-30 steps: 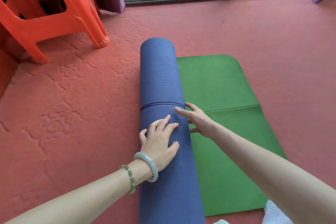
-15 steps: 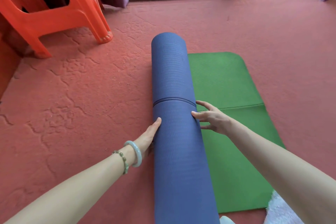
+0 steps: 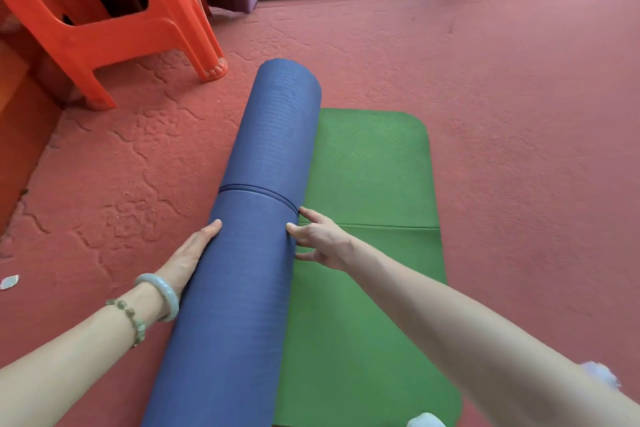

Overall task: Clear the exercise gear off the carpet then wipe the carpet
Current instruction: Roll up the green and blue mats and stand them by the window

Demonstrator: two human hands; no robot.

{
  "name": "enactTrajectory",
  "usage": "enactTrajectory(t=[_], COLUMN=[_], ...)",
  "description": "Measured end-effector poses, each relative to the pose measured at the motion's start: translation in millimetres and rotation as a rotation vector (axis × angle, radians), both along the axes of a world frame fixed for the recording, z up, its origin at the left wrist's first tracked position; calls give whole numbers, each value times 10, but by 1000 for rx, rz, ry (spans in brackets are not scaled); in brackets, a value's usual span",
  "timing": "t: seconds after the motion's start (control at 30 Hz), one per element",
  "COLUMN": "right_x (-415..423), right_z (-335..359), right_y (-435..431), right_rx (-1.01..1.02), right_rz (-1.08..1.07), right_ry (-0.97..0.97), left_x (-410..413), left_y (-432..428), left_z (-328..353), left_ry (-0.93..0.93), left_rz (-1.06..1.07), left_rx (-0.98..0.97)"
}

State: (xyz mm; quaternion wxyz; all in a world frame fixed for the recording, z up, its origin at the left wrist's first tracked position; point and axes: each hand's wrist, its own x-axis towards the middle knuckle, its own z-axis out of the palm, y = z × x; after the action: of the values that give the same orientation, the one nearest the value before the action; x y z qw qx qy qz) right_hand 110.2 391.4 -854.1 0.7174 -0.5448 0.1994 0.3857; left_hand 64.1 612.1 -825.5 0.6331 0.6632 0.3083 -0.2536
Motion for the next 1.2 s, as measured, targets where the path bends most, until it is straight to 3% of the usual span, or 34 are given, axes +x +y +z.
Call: enactTrajectory(t=[0.17,0.4,0.53,0.7,0.87,0.97,1.1,1.17,1.2], right_x=[12,122,86,33,52,-20,-81,-57,-51], right_z=[6,70,134,316,326,241,183,189,191], right_y=[333,-36,-250,-601,-916,-1046,-1255,-1363,-1415], right_rx=[3,-340,-245,-142,-271,-322,-327,-327,-322], right_rz=[108,139,93,75,148,152,72,48,45], right_ry=[3,-181,-93,-40,-73,-51,-58,-52,-41], left_x=[-203,-154,-126,-240,-338,-316,-118,35,90], left_y=[186,-491,-943,-1242,-1680,-1874,-1659,-1409,-1309], left_z=[74,280,338,363,420,437,355,219,158], left_ry=[-38,-118,-192,-252,-321,-441,-598,-501,-357], left_rz=[53,-30,-107,-345,-692,-778,-566,-361,-253], left_rx=[124,524,687,776,781,821,722,619,524])
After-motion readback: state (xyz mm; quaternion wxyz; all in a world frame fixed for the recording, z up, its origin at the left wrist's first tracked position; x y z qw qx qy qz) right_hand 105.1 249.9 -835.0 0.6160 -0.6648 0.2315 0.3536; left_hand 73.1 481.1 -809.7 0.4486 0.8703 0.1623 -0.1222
